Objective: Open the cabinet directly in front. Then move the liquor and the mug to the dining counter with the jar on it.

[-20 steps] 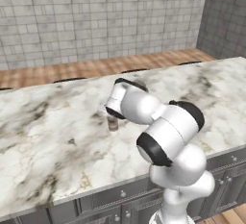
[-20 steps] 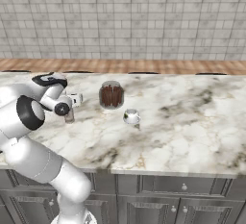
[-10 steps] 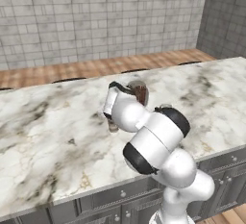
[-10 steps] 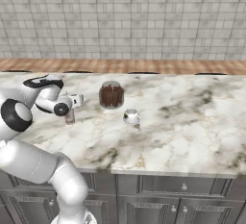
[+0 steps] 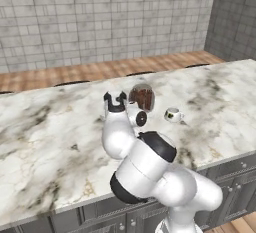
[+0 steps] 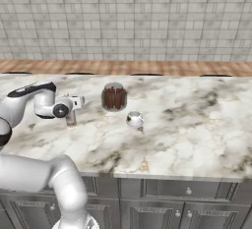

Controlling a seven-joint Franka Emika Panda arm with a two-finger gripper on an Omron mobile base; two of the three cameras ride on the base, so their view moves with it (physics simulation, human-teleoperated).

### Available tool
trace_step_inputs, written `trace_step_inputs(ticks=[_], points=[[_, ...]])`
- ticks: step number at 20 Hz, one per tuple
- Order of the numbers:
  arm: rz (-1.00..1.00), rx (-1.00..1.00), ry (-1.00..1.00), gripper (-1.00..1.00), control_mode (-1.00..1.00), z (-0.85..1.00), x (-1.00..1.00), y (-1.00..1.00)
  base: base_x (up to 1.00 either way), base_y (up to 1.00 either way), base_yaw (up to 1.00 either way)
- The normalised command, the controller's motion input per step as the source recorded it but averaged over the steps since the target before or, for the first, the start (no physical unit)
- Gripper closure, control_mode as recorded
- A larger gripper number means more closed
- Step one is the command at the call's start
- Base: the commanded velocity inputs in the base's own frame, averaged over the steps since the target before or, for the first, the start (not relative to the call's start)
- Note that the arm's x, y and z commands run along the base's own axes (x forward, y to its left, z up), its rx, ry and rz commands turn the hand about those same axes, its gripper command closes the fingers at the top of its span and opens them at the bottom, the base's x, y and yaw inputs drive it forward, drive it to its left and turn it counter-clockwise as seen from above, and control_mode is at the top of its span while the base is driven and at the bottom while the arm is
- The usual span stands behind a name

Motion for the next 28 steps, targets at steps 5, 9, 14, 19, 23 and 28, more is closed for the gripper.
trace_step_inputs(ticks=[5,9,14,19,23,28], points=[[0.0,0.0,0.0,-1.0,-1.0,0.06,0.0,0.0,0.0,0.0,0.0],[-0.04,0.0,0.0,-1.0,-1.0,0.73,0.0,0.0,0.0,0.0,0.0],[-0.07,0.0,0.0,-1.0,-1.0,1.0,-0.04,0.0,0.0,0.0,0.0],[-0.08,0.0,0.01,-1.0,-1.0,1.0,-0.44,-0.02,0.0,0.0,0.0],[-0.04,0.0,0.01,-1.0,-1.0,1.0,-0.99,-0.51,0.0,0.0,0.0],[0.0,0.0,-0.04,-1.0,-1.0,0.95,-1.0,-0.97,0.0,0.0,0.0]])
